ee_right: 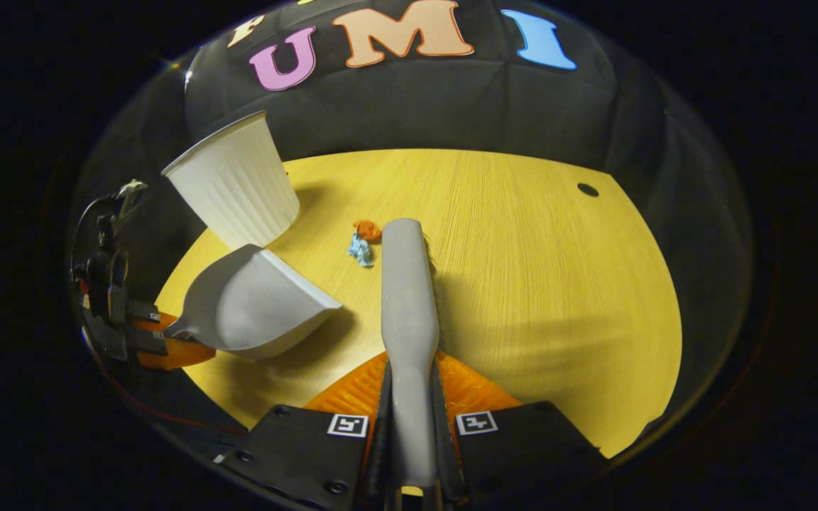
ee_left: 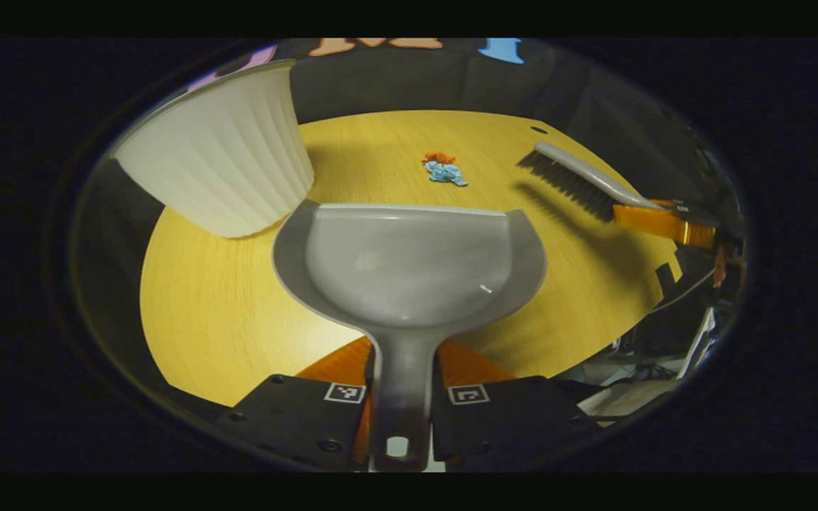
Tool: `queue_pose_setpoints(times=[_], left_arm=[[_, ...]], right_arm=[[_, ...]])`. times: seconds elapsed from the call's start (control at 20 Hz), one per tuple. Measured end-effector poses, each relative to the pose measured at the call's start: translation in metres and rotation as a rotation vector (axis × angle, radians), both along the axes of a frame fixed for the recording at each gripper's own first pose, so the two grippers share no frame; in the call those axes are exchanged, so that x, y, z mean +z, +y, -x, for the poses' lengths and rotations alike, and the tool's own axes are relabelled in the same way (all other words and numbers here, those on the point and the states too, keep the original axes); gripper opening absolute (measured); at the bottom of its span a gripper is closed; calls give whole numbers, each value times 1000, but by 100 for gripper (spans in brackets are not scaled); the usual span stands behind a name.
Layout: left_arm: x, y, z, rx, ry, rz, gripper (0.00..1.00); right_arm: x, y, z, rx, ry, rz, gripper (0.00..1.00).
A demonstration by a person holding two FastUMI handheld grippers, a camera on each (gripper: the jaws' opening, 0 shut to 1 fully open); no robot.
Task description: Pick up the small broom and dustpan from the desktop, sweep the trash into the dustpan with the broom, and then empty the trash into the garbage bin.
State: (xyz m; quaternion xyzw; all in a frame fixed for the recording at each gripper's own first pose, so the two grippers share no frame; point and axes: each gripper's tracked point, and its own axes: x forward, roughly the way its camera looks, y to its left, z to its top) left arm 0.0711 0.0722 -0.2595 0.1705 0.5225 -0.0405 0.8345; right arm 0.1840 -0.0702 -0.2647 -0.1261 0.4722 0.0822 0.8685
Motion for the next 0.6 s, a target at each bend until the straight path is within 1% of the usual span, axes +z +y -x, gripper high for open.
queue_pose_setpoints(times=[0.05, 0.15, 0.2, 0.25, 0.3, 0.4, 0.5, 0.6], left_arm=[[3, 6, -5, -36, 3, -29, 28], [0, 10, -12, -77, 27, -44, 28], [-4, 10, -15, -86, 41, -39, 28], [-6, 11, -17, -91, 49, -33, 30], [-9, 13, -17, -87, 60, -36, 28], [-16, 13, -19, -87, 51, -21, 28], [-21, 15, -15, -66, 60, 12, 28], [-29, 21, -12, -51, 74, 11, 28]], right_arm=[[3, -1, -16, 11, -20, 22, 31], [3, 4, -47, 49, -35, 73, 30], [-3, 7, -65, 72, -42, 101, 30], [-9, 10, -79, 98, -44, 135, 30], [-18, 13, -90, 125, -35, 173, 31], [-33, 21, -111, 183, -33, 232, 31], [-50, 28, -118, 250, -21, 255, 31], [-62, 41, -109, 356, 39, 241, 31]])
